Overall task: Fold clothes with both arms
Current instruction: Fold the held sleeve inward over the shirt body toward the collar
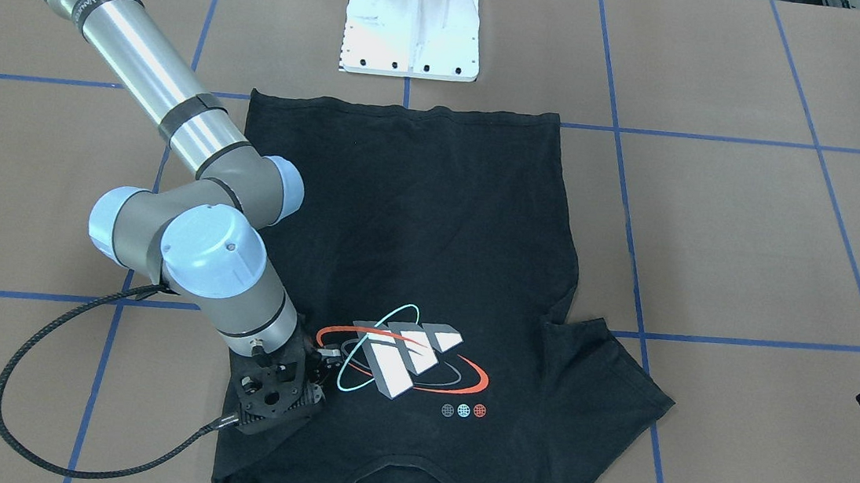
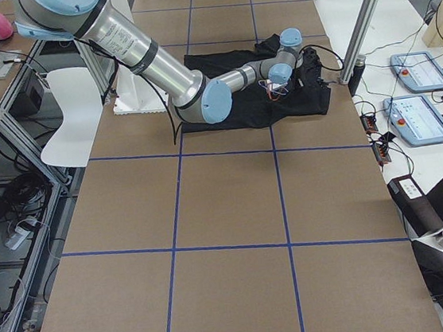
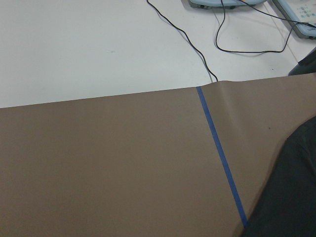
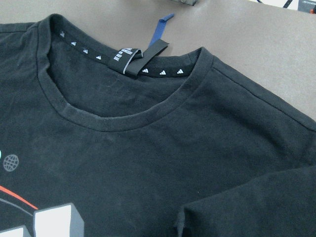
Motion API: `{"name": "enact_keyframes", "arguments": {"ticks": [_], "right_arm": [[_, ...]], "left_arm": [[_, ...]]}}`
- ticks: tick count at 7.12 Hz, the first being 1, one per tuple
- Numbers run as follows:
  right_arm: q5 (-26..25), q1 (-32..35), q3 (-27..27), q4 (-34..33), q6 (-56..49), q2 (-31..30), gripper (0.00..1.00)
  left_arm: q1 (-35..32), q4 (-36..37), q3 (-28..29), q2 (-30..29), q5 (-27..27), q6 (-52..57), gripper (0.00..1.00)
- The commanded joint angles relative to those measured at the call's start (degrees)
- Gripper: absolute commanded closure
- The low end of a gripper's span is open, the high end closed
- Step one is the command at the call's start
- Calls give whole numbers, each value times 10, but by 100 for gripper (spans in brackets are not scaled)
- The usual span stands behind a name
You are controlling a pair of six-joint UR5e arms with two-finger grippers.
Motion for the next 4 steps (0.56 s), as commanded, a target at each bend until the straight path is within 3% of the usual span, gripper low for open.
{"name": "enact_keyframes", "arguments": {"ticks": [1,4], "right_arm": [[-26,-15,-26,0,0,24,100],[-53,-16,-36,0,0,29,100]], "left_arm": [[0,0,-4,1,0,0,1],[1,0,-3,2,1,0,1]]}}
